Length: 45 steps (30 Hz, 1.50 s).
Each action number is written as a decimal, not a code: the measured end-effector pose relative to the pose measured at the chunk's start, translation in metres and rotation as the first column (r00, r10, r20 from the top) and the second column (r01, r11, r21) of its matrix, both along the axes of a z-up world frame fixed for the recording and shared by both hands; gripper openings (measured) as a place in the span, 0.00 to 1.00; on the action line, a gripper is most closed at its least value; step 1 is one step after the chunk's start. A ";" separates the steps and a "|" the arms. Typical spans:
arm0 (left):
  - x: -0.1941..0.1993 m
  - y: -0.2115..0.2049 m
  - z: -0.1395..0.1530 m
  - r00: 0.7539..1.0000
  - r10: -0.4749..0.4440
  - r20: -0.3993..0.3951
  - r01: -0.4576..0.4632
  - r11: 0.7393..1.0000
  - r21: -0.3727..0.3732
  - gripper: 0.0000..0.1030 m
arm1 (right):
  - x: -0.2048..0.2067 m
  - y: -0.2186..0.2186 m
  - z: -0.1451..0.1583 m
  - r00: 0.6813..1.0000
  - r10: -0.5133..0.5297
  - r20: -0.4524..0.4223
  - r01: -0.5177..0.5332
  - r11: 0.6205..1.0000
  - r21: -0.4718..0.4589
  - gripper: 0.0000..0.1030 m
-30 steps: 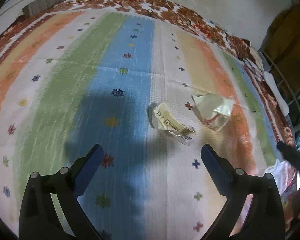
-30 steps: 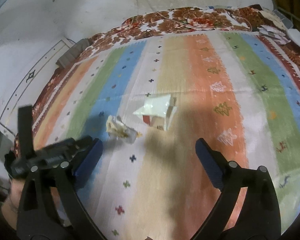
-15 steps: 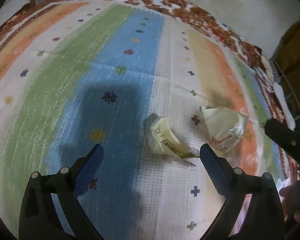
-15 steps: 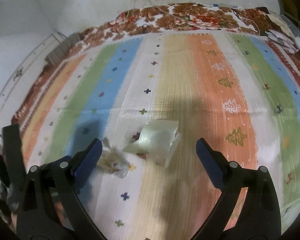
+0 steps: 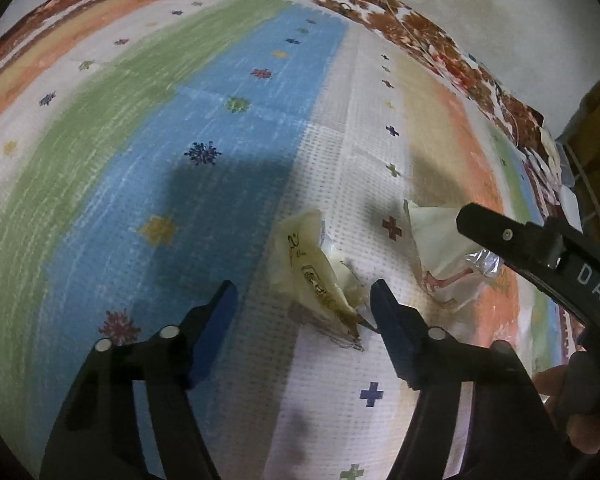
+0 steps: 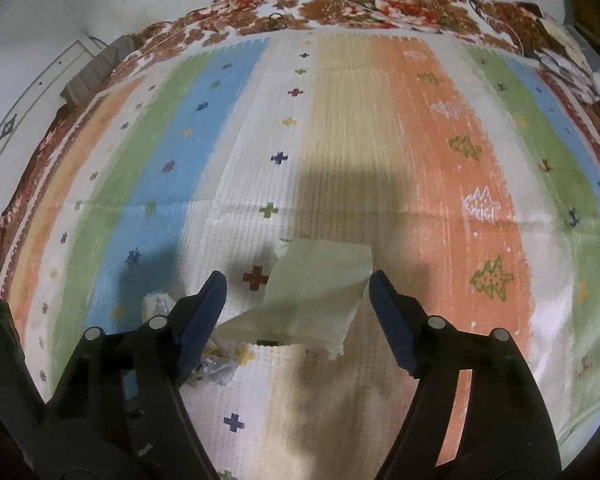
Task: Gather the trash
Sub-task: 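Grasp the yellow-white wrapper with the left tool while the right tool grasps the white paper pack, then lift and carry the wrapper and paper pack back over the bin with both tools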
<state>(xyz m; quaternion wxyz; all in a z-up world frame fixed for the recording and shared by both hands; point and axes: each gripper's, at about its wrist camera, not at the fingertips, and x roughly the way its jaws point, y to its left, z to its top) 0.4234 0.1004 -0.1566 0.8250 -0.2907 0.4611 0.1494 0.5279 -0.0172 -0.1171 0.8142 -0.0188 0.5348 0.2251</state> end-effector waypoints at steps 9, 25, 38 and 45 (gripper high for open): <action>-0.008 0.008 -0.003 0.999 -0.013 0.041 0.011 0.999 0.032 0.18 | -0.008 0.001 -0.003 1.000 0.012 -0.018 -0.013 1.000 -0.011 0.39; -0.011 0.024 0.027 0.974 -0.195 0.113 0.198 0.980 -0.017 0.09 | -0.030 -0.015 0.003 0.999 0.035 -0.022 -0.034 0.999 0.012 0.26; -0.028 0.021 0.062 0.965 -0.253 0.074 0.252 0.968 0.013 0.08 | -0.068 -0.027 0.023 0.998 0.058 -0.018 -0.057 0.997 0.050 0.25; -0.048 0.028 0.081 0.965 -0.261 0.037 0.258 0.964 0.067 0.08 | -0.095 -0.022 0.047 0.995 0.101 0.022 -0.102 0.995 0.009 0.25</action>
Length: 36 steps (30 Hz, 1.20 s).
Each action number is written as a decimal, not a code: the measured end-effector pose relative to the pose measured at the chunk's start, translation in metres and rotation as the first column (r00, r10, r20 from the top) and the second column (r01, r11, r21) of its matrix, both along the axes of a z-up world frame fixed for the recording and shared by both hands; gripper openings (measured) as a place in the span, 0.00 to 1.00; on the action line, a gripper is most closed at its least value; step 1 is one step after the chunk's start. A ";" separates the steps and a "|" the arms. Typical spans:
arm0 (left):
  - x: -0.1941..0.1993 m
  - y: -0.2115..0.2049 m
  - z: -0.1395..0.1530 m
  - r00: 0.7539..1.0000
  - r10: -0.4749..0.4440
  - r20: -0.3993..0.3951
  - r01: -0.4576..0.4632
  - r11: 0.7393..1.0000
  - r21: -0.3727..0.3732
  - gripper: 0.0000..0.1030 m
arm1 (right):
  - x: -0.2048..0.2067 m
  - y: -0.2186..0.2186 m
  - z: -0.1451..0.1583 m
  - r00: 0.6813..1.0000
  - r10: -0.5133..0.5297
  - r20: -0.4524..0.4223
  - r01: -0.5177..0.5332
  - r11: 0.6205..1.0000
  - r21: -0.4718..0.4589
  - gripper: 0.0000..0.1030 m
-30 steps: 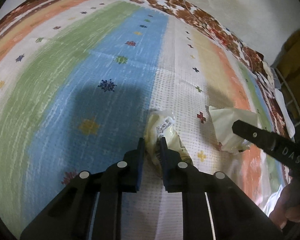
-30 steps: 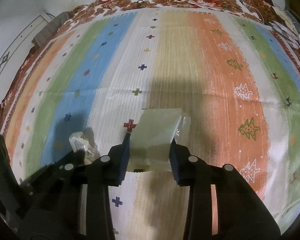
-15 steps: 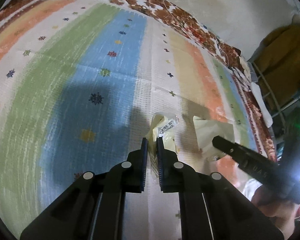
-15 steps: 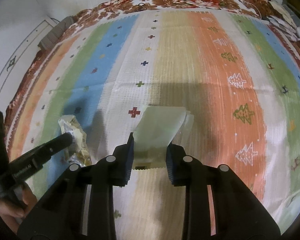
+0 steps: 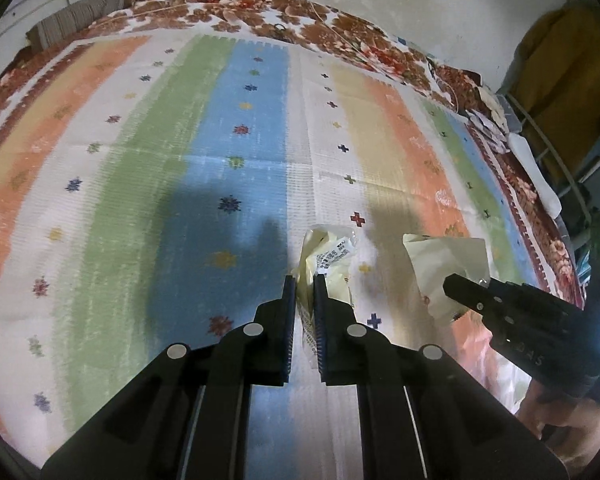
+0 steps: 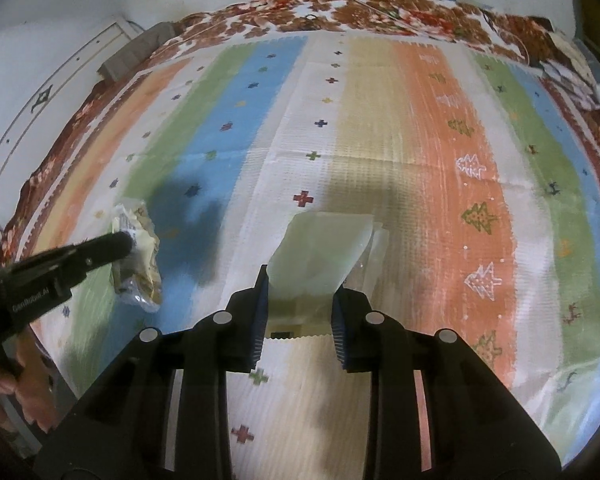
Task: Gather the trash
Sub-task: 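Lift and carry the wrapper and paper pack back over the bin with both tools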
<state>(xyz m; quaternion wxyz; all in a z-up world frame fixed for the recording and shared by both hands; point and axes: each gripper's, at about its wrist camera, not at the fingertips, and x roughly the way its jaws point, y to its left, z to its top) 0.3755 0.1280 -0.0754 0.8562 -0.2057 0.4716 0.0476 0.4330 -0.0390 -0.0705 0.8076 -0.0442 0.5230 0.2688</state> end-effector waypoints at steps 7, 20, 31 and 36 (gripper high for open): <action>-0.031 -0.014 0.023 1.000 -0.015 -0.002 0.015 0.999 0.036 0.08 | -0.040 -0.007 0.028 0.999 0.028 0.029 -0.028 0.999 -0.020 0.25; -0.100 -0.041 0.070 0.998 -0.032 0.061 0.030 0.998 0.046 0.08 | -0.124 -0.031 0.085 0.993 0.071 0.096 -0.076 0.996 0.049 0.25; -0.164 -0.060 0.105 0.991 -0.050 0.125 0.044 0.998 0.051 0.08 | -0.191 -0.053 0.125 0.979 0.101 0.176 -0.116 0.990 0.076 0.25; -0.188 -0.066 0.113 0.987 -0.064 0.149 0.056 0.997 0.054 0.08 | -0.218 -0.058 0.137 0.971 0.122 0.208 -0.142 0.986 0.083 0.25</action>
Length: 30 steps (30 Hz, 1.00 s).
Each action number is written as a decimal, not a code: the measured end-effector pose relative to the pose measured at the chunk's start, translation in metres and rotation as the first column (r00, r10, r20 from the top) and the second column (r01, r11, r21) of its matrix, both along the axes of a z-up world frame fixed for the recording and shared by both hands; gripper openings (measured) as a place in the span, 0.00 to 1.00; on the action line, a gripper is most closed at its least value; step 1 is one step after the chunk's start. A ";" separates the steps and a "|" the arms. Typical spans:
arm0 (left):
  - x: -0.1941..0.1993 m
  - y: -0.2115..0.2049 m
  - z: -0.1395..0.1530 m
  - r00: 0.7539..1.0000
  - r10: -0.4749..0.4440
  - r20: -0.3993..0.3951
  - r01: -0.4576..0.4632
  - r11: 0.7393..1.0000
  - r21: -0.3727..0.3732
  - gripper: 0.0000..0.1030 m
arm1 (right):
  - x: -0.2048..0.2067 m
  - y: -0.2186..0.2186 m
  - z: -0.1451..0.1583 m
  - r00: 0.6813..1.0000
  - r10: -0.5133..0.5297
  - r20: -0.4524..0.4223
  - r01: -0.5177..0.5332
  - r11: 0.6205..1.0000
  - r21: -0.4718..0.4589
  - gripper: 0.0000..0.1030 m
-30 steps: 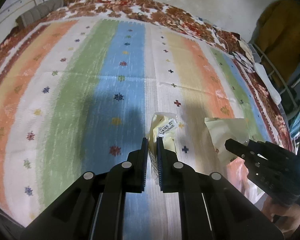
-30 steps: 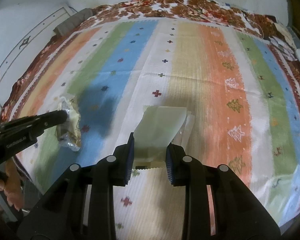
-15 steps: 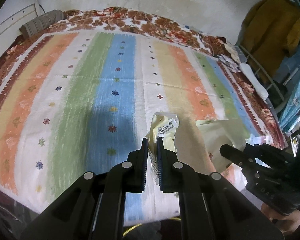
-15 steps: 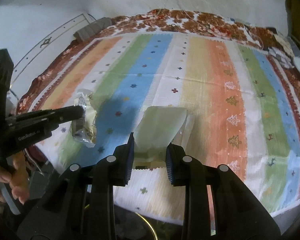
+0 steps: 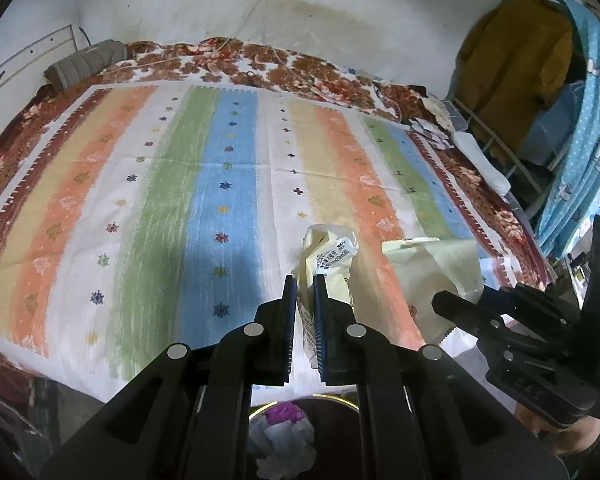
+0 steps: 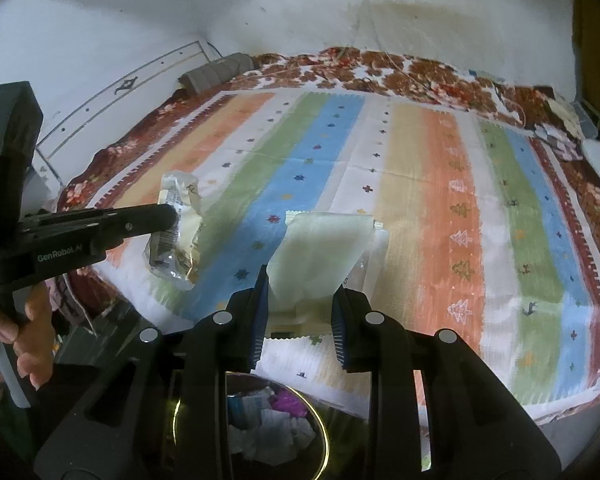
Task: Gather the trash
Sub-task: 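Lift and carry the wrapper and paper pack back over the bin with both tools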
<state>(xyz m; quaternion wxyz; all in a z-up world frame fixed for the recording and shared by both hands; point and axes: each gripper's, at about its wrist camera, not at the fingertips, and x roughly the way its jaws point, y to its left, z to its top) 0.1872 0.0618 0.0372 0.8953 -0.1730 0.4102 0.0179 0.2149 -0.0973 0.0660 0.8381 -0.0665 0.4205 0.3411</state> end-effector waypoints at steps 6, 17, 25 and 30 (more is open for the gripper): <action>-0.024 -0.008 0.002 1.000 -0.010 0.011 0.011 1.000 -0.021 0.08 | -0.027 -0.010 0.007 1.000 0.014 0.003 -0.015 0.999 0.032 0.25; -0.070 -0.031 0.003 0.997 -0.062 0.038 0.063 0.997 -0.041 0.08 | -0.082 -0.031 0.007 0.999 0.033 0.019 -0.034 0.997 0.070 0.25; -0.096 -0.050 -0.015 0.998 -0.070 0.000 0.070 0.997 -0.044 0.08 | -0.108 -0.036 -0.014 0.999 0.039 -0.034 -0.037 0.998 0.046 0.25; -0.110 -0.055 -0.030 0.997 -0.064 -0.041 0.062 0.997 -0.050 0.08 | -0.122 -0.037 -0.028 0.996 0.043 -0.072 -0.041 0.999 0.021 0.25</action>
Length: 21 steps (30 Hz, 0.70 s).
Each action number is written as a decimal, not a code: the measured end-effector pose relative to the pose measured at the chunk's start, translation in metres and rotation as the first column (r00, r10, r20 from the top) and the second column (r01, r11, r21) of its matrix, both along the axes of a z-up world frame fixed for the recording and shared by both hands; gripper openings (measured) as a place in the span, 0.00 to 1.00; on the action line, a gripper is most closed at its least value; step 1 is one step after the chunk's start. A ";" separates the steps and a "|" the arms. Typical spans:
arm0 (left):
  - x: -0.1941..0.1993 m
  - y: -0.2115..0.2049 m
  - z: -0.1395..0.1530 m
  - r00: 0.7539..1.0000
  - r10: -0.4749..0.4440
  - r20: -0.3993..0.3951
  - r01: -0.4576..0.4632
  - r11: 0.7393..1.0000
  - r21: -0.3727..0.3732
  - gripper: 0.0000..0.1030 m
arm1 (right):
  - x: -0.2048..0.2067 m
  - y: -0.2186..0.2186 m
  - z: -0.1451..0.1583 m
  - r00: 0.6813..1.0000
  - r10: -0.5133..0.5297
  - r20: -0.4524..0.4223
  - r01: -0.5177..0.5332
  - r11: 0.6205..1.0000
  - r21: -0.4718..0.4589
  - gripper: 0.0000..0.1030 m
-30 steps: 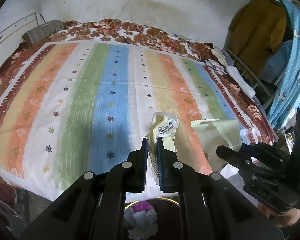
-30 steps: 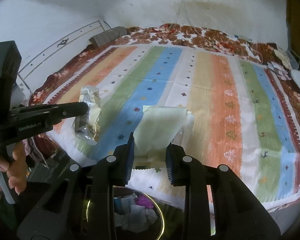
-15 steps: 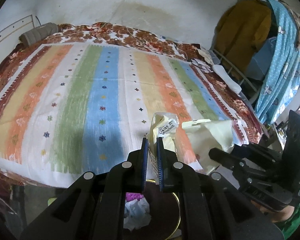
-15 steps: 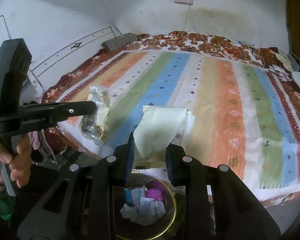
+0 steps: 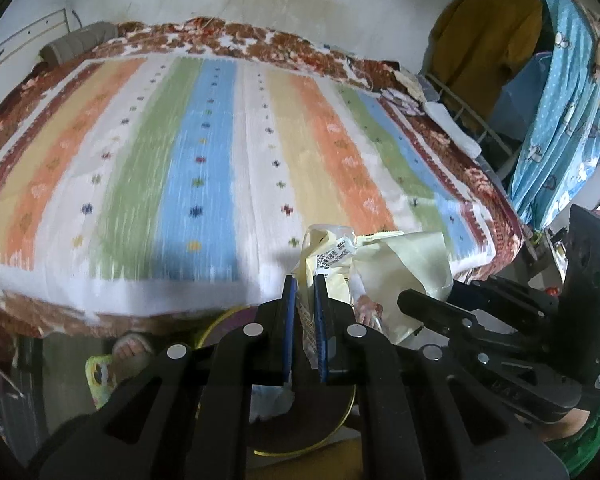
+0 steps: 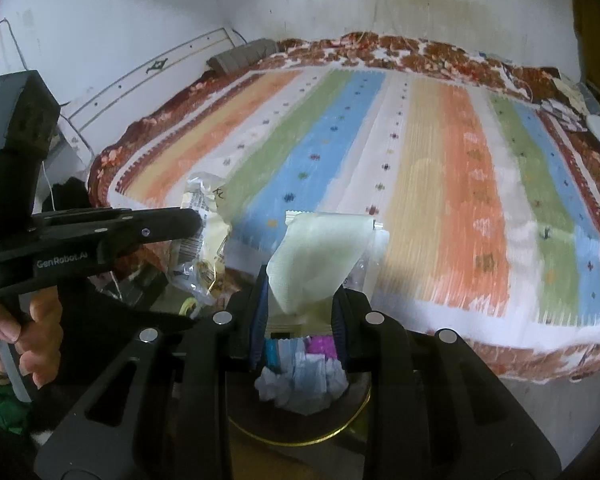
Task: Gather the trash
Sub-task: 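Lift and carry the wrapper and paper pack back over the bin with both tools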
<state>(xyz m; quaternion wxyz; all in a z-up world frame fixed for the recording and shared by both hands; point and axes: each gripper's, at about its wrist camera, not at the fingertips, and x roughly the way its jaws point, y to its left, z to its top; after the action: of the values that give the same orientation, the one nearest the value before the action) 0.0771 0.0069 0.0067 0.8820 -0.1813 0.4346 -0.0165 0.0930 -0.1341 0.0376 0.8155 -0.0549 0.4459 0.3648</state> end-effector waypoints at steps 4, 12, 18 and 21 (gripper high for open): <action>-0.009 -0.004 -0.015 0.999 0.001 -0.041 -0.001 1.000 0.000 0.08 | -0.011 0.000 -0.015 0.999 0.008 -0.035 -0.009 1.000 -0.029 0.25; -0.018 -0.010 -0.042 0.990 0.031 -0.135 -0.023 0.998 0.054 0.09 | -0.021 -0.003 -0.044 0.994 -0.008 -0.106 -0.001 0.996 -0.088 0.25; -0.008 -0.010 -0.068 0.968 0.045 -0.247 -0.031 0.998 0.059 0.09 | -0.021 0.004 -0.072 0.980 -0.030 -0.198 0.000 0.988 -0.152 0.25; -0.005 -0.009 -0.081 0.952 0.056 -0.300 -0.043 0.998 0.052 0.09 | -0.018 0.005 -0.084 0.968 -0.045 -0.246 0.003 0.986 -0.168 0.25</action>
<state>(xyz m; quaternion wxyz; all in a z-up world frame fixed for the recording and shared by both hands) 0.0724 -0.0017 -0.0744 0.8095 -0.1729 0.5595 0.0431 0.0755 -0.1290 -0.0468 0.7502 -0.0710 0.5741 0.3203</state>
